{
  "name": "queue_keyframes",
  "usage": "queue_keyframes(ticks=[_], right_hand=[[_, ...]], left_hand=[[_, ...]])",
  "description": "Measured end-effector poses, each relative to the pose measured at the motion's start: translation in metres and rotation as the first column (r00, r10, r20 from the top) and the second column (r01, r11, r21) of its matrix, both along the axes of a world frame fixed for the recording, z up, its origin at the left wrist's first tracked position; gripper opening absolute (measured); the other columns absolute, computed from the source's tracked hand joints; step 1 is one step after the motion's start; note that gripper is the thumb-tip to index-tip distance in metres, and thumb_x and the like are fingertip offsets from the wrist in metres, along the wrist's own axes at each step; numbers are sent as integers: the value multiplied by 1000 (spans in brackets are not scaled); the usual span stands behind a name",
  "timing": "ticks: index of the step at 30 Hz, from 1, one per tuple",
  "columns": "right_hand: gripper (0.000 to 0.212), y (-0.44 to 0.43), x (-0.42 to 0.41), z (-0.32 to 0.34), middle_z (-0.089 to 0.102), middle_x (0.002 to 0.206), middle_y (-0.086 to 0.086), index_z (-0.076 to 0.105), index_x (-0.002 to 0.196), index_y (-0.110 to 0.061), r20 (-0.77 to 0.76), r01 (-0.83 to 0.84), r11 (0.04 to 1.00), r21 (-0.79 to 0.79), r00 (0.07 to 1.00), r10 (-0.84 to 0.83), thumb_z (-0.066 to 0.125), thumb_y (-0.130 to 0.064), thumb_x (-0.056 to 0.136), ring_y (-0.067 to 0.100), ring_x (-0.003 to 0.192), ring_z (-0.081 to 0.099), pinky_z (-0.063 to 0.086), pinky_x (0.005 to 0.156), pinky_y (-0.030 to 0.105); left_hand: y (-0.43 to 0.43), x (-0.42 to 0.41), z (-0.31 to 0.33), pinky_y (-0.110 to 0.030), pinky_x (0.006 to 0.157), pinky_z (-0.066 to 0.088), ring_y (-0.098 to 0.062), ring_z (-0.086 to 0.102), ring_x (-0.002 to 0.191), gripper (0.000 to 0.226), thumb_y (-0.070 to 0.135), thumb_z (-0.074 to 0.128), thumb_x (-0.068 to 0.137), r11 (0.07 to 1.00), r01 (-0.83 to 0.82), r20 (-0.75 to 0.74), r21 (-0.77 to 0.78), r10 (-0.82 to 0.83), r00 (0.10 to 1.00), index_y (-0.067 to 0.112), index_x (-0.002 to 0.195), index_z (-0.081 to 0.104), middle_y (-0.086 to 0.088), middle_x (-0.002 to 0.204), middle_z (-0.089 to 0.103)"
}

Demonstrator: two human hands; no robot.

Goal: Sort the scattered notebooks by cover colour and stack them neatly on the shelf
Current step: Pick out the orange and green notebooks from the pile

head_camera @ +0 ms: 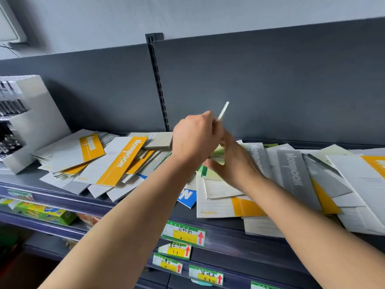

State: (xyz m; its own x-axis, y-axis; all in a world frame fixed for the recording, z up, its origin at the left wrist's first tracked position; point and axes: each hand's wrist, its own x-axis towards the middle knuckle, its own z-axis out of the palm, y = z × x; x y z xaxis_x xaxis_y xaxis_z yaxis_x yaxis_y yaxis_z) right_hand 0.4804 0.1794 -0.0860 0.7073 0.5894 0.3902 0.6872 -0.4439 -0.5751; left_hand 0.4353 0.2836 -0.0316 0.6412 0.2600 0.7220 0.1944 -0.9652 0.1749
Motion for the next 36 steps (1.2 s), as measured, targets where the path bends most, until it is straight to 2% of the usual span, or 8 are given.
queue_keyframes(ticks=[3, 7, 12, 16, 18, 21, 28, 36], right_hand=[[52, -25, 7, 0, 54, 135, 1, 31, 146, -22, 103, 149, 981, 127, 981, -163, 47, -30, 97, 27, 114, 57, 47, 85, 37], [25, -73, 22, 9, 64, 107, 18, 46, 122, -7, 120, 350, 921, 171, 920, -372, 37, -18, 101, 42, 91, 59, 32, 61, 34], [23, -147, 56, 10, 61, 113, 15, 46, 118, -7, -97, 517, 847, 120, 856, -509, 37, -19, 102, 32, 90, 52, 35, 64, 34], [30, -182, 82, 2, 58, 123, 15, 47, 127, -9, -281, 526, 850, -28, 812, -512, 39, -21, 101, 33, 101, 54, 45, 75, 36], [36, -188, 87, -4, 54, 130, 15, 43, 134, -12, -310, 483, 861, -162, 803, -509, 43, -21, 99, 35, 112, 53, 45, 83, 38], [45, -186, 86, -9, 44, 141, 9, 38, 139, -15, -121, 473, 779, -411, 819, -561, 50, -21, 96, 31, 126, 43, 41, 90, 37], [40, -118, 62, -10, 43, 144, -1, 49, 137, -24, -20, 171, 934, -313, 982, -187, 49, -24, 96, 22, 130, 41, 39, 100, 35], [47, -42, 32, -19, 41, 144, 6, 44, 140, -21, -58, 46, 924, -379, 996, -73, 47, -36, 95, 26, 128, 42, 41, 101, 37]], left_hand=[[-34, 10, 13, -26, 53, 45, -23, 59, 59, 25, 26, 56, 86, 907, 159, 125, -390, -119, 985, 11, 66, 61, 2, 57, 60], [-67, 30, 17, -27, 55, 52, -16, 67, 61, 27, 19, 50, 92, 299, 390, 261, -871, -392, 882, 2, 84, 70, -5, 70, 71], [-104, 75, -22, -30, 72, 49, -26, 57, 78, 17, 29, 59, 87, 759, 157, -196, -632, -353, 915, 13, 90, 65, 4, 84, 59], [-125, 92, -40, -29, 53, 31, -26, 37, 65, 23, 17, 57, 84, 817, 95, -419, -569, -387, 821, 13, 66, 42, -4, 67, 44], [-127, 93, -45, -28, 64, 41, -28, 50, 73, 4, 15, 56, 85, 850, 69, -468, -523, -353, 810, 17, 82, 57, -6, 78, 56], [-119, 87, -52, -34, 88, 51, -26, 60, 107, 30, 18, 56, 91, 877, 13, -482, -481, -276, 832, 11, 119, 62, -5, 118, 65], [-59, 50, -62, -34, 82, 45, -28, 50, 117, 33, 17, 47, 93, 907, -252, -495, -336, 58, 867, 16, 124, 58, -5, 123, 62], [40, -4, -74, -38, 93, 40, -31, 50, 112, 52, 53, 51, 91, 846, -508, -753, -159, 228, 617, 7, 117, 52, -12, 122, 56]])
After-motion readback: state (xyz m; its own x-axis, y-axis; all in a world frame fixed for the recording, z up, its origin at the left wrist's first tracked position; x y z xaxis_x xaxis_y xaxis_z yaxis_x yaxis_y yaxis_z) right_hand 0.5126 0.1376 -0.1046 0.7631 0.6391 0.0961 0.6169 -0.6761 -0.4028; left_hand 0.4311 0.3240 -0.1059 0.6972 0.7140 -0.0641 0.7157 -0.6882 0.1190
